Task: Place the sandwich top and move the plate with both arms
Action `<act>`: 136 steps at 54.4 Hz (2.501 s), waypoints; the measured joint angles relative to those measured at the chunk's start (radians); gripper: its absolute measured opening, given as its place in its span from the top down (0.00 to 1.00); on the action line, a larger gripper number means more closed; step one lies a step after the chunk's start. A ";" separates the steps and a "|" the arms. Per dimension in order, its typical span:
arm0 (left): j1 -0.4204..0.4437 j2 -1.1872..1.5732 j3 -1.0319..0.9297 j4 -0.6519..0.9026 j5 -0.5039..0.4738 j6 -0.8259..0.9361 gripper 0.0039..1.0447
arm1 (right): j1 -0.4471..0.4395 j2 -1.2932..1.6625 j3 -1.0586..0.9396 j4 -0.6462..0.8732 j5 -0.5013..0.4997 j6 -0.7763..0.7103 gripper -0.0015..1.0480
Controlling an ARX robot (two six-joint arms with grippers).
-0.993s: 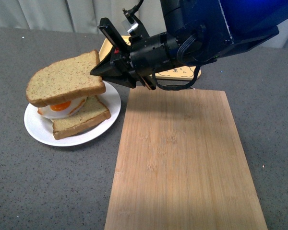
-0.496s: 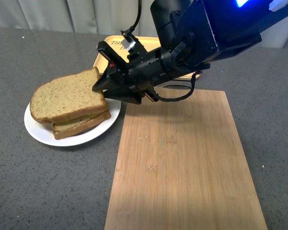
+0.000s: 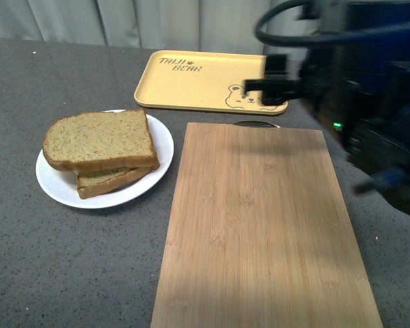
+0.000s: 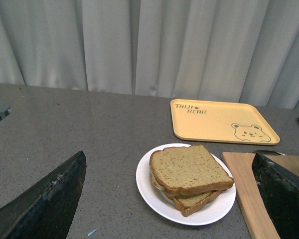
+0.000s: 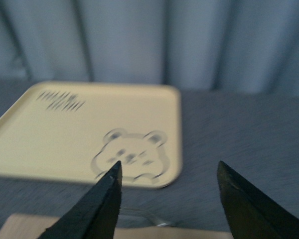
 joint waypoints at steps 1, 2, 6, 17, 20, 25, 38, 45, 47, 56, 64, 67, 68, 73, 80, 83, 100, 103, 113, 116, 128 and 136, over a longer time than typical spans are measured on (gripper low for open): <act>0.000 0.000 0.000 0.000 0.000 0.000 0.06 | -0.011 -0.031 -0.041 0.049 0.008 -0.013 0.53; 0.000 0.000 0.000 0.000 0.000 0.000 0.06 | -0.029 -0.080 -0.095 0.106 0.006 -0.026 0.58; 0.000 0.000 0.000 0.000 0.001 0.000 0.06 | -0.066 -0.194 -0.200 0.171 -0.013 -0.046 0.70; 0.000 0.000 0.000 0.000 0.002 0.000 0.06 | -0.146 -0.393 -0.476 0.189 -0.092 -0.067 0.99; 0.000 0.000 0.000 0.000 0.001 0.000 0.06 | -0.162 -0.452 -0.528 0.187 -0.109 -0.069 0.99; 0.000 0.000 0.000 0.000 0.001 0.000 0.06 | -0.183 -0.543 -0.593 0.171 -0.138 -0.069 0.99; 0.000 0.000 0.000 0.000 0.001 0.000 0.06 | -0.238 -0.740 -0.721 0.090 -0.180 -0.069 0.99; 0.000 0.000 0.000 0.000 0.001 0.000 0.06 | -0.256 -0.851 -0.769 0.027 -0.204 -0.069 0.99; 0.000 0.000 0.000 0.000 0.001 0.000 0.06 | -0.262 -0.886 -0.782 0.005 -0.211 -0.069 0.99; 0.000 0.000 0.000 0.000 0.001 0.000 0.06 | -0.314 -1.100 -0.803 -0.192 -0.282 -0.069 0.99; 0.000 0.000 0.000 0.000 0.001 0.000 0.06 | -0.352 -1.247 -0.835 -0.296 -0.294 -0.069 0.99; 0.000 0.000 0.000 0.000 0.001 0.000 0.06 | -0.352 -1.286 -0.845 -0.329 -0.297 -0.069 0.99; 0.000 0.000 0.000 0.000 0.001 0.000 0.06 | -0.352 -1.310 -0.850 -0.349 -0.298 -0.069 0.99; 0.000 0.000 0.000 0.000 0.001 0.000 0.06 | -0.352 -1.401 -0.864 -0.422 -0.298 -0.069 0.99; 0.000 0.000 0.000 0.000 0.001 0.000 0.06 | -0.352 -1.491 -0.873 -0.502 -0.298 -0.069 0.99; 0.000 0.000 0.000 0.000 0.001 0.000 0.06 | -0.352 -1.529 -0.876 -0.534 -0.298 -0.069 0.99; 0.000 0.000 0.000 0.000 0.001 0.000 0.06 | -0.352 -1.715 -0.878 -0.705 -0.298 -0.069 0.99; 0.000 0.000 0.000 0.000 0.001 0.000 0.06 | -0.352 -1.742 -0.878 -0.731 -0.298 -0.069 0.99; 0.000 0.000 0.000 0.000 0.001 0.000 0.06 | -0.352 -1.833 -0.878 -0.818 -0.298 -0.069 0.99; 0.000 0.000 0.000 0.000 0.001 0.000 0.06 | -0.352 -1.859 -0.878 -0.842 -0.299 -0.069 0.99; 0.000 0.000 0.000 0.000 0.001 0.000 0.06 | -0.352 -1.937 -0.878 -0.919 -0.300 -0.069 0.99; 0.000 0.000 0.000 0.000 0.001 0.000 0.06 | -0.352 -1.977 -0.878 -0.960 -0.300 -0.069 0.99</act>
